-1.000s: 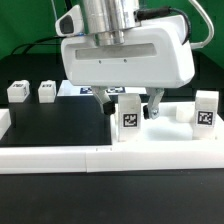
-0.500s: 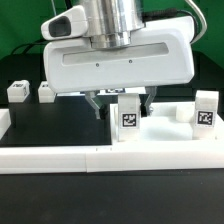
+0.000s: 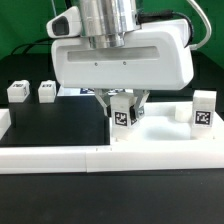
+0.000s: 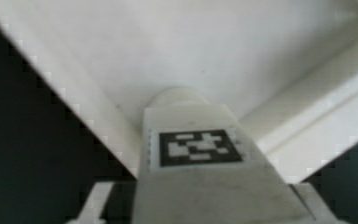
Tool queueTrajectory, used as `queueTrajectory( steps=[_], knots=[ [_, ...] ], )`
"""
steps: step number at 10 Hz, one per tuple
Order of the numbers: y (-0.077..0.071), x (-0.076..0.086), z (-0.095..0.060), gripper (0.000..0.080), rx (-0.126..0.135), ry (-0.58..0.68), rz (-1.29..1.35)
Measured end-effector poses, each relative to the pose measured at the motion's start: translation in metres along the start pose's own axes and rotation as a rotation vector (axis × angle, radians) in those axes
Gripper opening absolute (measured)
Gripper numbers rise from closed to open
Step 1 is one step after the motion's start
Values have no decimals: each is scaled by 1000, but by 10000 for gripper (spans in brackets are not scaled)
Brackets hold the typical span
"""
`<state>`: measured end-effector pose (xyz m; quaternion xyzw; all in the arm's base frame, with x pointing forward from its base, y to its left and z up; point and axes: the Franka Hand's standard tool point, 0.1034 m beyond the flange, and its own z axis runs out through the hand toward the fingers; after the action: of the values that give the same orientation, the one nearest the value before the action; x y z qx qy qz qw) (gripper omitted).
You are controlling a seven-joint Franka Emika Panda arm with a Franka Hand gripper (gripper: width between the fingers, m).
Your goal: Assemble square table
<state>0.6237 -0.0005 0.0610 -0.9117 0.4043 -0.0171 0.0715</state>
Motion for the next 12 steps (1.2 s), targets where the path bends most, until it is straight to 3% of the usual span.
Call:
queueTrajectory(
  steps=[2,5,10,11,12],
  knots=[
    [-2,-2,0,287,-19,-34,344],
    [-4,-1,1,287,-8,-79,856],
    [-4,0,0,287,-15,-73,1043],
    [-3,-1,2,373,-18,-74,1043],
    [-3,-1,2,554,-18,-74,1043]
  ],
)
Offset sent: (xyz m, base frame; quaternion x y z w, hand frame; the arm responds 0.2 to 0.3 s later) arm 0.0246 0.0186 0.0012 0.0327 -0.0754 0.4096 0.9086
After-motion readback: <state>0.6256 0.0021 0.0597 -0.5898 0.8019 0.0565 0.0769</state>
